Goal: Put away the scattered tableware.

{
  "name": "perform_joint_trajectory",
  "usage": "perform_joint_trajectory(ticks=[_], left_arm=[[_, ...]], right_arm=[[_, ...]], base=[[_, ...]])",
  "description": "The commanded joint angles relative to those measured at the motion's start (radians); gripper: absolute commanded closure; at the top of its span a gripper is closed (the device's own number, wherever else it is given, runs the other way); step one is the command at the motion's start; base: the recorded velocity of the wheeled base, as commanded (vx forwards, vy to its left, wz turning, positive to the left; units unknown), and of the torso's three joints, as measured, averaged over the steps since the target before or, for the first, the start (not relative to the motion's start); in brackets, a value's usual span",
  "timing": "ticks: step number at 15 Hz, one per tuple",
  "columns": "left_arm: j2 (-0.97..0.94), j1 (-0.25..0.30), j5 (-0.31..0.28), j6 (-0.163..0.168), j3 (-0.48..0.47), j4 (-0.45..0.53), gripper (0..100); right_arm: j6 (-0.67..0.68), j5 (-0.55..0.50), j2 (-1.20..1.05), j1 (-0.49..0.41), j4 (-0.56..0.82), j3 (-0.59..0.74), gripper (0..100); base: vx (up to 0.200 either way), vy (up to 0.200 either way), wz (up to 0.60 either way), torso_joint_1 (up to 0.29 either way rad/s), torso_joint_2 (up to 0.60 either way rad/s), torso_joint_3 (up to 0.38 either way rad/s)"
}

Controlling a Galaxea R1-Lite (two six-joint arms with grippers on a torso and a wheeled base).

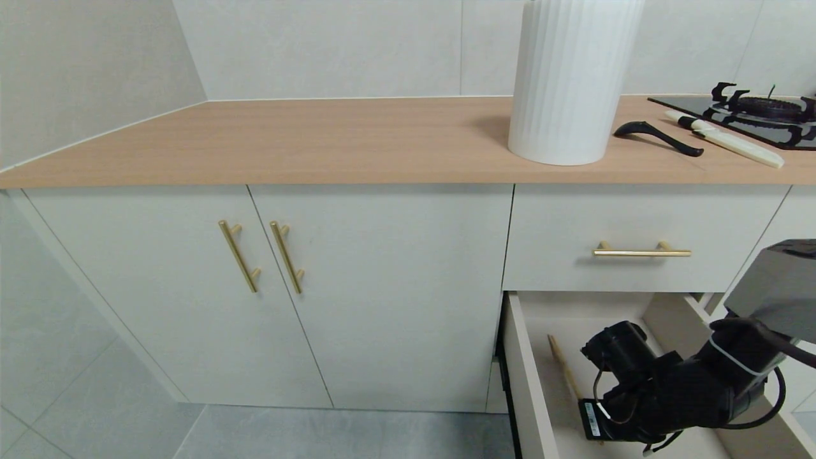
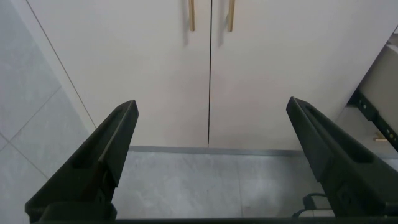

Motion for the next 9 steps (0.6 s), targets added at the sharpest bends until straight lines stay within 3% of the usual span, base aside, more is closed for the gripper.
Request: perform_joint_trajectory(ticks=[1,9], left_arm=[[0.000,0.000,0.000,0.000,0.000,-0.001,0],[0.000,0.000,0.000,0.000,0.000,0.000,0]], right_arm=[[0.000,0.001,0.030,0.000,-0.002,0.000,100],[0.042,0.001,0.041,0.002,-0.027,-0.006,100]], base=[[0.000,0.000,0.00,0.000,0.00,0.000],[0.000,0.000,0.00,0.000,0.00,0.000]])
